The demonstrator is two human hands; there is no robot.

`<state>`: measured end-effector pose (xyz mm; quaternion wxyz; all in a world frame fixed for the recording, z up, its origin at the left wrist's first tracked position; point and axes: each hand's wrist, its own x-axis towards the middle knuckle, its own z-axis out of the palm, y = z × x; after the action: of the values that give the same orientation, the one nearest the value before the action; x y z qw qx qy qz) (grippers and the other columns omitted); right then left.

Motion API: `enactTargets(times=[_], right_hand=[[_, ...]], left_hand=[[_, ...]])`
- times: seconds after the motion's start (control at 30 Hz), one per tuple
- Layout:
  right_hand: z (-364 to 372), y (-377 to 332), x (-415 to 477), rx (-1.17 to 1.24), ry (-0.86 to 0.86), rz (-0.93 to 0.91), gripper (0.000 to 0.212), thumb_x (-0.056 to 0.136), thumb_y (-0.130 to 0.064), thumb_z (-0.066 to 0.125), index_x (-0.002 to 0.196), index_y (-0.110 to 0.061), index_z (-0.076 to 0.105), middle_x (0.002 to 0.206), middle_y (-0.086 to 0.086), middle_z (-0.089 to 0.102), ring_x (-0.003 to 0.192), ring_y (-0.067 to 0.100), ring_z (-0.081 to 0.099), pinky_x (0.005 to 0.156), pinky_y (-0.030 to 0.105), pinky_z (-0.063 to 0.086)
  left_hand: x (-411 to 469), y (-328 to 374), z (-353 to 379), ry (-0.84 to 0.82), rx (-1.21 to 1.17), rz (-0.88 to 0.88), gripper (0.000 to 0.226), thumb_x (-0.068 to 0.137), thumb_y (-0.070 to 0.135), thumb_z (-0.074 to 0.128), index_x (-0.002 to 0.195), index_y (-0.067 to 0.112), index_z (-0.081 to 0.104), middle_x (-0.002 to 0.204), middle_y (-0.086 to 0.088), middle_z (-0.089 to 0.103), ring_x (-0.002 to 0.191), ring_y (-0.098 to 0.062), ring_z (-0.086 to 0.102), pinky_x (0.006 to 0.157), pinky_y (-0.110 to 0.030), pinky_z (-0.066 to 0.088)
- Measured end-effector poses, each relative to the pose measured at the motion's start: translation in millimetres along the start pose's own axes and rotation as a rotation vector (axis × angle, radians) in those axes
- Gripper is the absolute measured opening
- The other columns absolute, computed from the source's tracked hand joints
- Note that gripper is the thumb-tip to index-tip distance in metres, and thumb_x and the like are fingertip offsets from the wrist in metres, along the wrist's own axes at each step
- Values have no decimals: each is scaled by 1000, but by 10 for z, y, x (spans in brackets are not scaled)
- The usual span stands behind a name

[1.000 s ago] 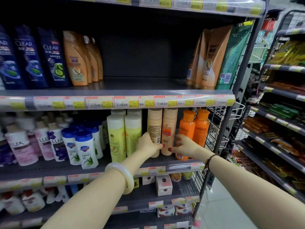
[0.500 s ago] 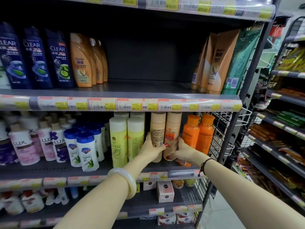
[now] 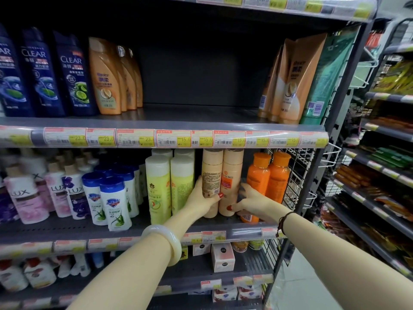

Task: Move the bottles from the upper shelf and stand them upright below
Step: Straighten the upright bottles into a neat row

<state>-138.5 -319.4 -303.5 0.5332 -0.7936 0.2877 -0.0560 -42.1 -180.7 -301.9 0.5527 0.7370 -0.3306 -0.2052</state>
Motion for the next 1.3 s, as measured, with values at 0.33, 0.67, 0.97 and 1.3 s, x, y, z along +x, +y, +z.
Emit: enactTargets(times=[0.33, 0.67, 0.97, 1.3], right_hand=[[105, -8, 76, 179, -15, 21, 110, 69, 12, 68, 151, -23, 4, 149, 9, 35, 133, 33, 39, 101, 48, 46], [29, 9, 80, 288, -63, -1, 92, 76, 15, 60, 148, -25, 18, 150, 5, 36, 131, 30, 42, 102, 49, 46], [43, 14, 70, 282, -59, 10, 98, 77, 15, 60, 151, -26, 11, 154, 7, 33, 135, 31, 39, 100, 49, 46], [53, -15, 66, 258, -64, 15, 95, 76, 11, 62, 149, -28, 15, 151, 6, 34, 132, 31, 41, 94, 45, 50]], left_hand=[[19, -15, -59, -47, -21, -45, 85, 85, 4, 63, 151, 11, 10, 155, -8, 30, 141, -21, 31, 114, -33, 25], [27, -25, -85, -67, -27, -73, 82, 88, 6, 59, 152, 13, 9, 156, -7, 29, 141, -20, 33, 113, -32, 27], [-5, -10, -70, -58, -55, -62, 78, 88, 3, 59, 151, 14, 15, 153, -7, 34, 138, -20, 37, 111, -30, 30], [-36, 47, -59, -50, -24, -46, 71, 88, 1, 58, 148, 14, 22, 151, -8, 38, 136, -22, 39, 110, -32, 30]])
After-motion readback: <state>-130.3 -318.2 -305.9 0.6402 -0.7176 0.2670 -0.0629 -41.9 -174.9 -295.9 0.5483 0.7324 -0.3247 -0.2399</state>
